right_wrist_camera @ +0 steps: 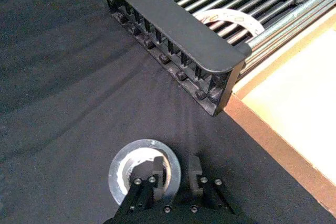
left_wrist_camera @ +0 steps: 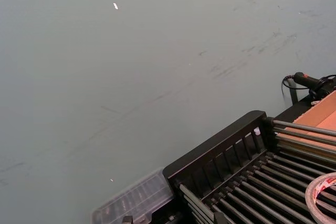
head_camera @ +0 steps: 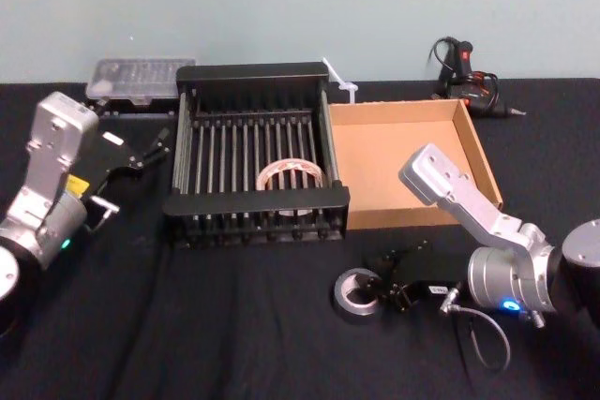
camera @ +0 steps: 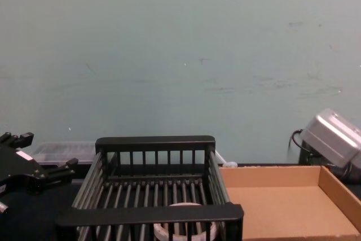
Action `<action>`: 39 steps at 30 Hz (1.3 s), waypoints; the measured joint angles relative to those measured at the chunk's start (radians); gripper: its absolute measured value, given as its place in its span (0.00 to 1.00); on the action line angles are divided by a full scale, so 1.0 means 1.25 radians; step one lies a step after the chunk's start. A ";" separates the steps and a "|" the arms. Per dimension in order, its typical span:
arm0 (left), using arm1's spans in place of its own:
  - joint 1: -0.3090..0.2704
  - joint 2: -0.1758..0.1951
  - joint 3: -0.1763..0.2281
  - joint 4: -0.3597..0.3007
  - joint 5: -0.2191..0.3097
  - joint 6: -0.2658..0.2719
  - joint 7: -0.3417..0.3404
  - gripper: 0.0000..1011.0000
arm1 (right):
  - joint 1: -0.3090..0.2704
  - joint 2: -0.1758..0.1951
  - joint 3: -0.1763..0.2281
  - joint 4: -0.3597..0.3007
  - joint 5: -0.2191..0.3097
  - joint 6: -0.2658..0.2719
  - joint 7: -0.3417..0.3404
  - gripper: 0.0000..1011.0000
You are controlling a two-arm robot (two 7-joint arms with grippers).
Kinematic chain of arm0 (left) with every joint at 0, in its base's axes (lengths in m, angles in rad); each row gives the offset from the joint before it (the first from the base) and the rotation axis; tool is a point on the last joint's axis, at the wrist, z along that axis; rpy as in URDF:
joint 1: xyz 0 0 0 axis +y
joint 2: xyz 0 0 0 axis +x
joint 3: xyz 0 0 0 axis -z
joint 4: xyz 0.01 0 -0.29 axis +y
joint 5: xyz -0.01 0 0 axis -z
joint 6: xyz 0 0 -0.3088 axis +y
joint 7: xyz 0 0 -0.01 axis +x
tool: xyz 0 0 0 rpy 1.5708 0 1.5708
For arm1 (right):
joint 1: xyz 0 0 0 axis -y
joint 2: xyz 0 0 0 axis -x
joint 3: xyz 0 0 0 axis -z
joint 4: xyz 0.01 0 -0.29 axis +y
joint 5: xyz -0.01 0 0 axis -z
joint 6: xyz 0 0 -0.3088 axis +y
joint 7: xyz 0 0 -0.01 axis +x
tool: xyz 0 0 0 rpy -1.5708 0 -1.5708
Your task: Pick up the white tape and place it into the black box , Pick up the silver tape and place it into the brown box.
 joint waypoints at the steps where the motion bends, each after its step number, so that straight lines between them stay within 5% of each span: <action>1: 0.000 0.000 0.000 0.000 0.000 0.000 0.000 0.99 | 0.000 0.000 0.000 0.000 0.000 0.000 0.000 0.30; 7: 0.000 0.000 0.000 0.000 0.000 0.000 0.000 0.99 | 0.000 0.000 0.000 0.000 0.000 0.000 0.000 0.15; 26: 0.000 0.000 0.000 0.000 0.000 0.000 0.000 0.99 | -0.003 0.001 0.011 -0.003 0.003 0.001 0.001 0.15; 39: 0.000 0.000 0.000 0.000 0.000 0.000 0.000 0.99 | -0.013 0.008 0.099 -0.021 0.049 -0.001 -0.046 0.15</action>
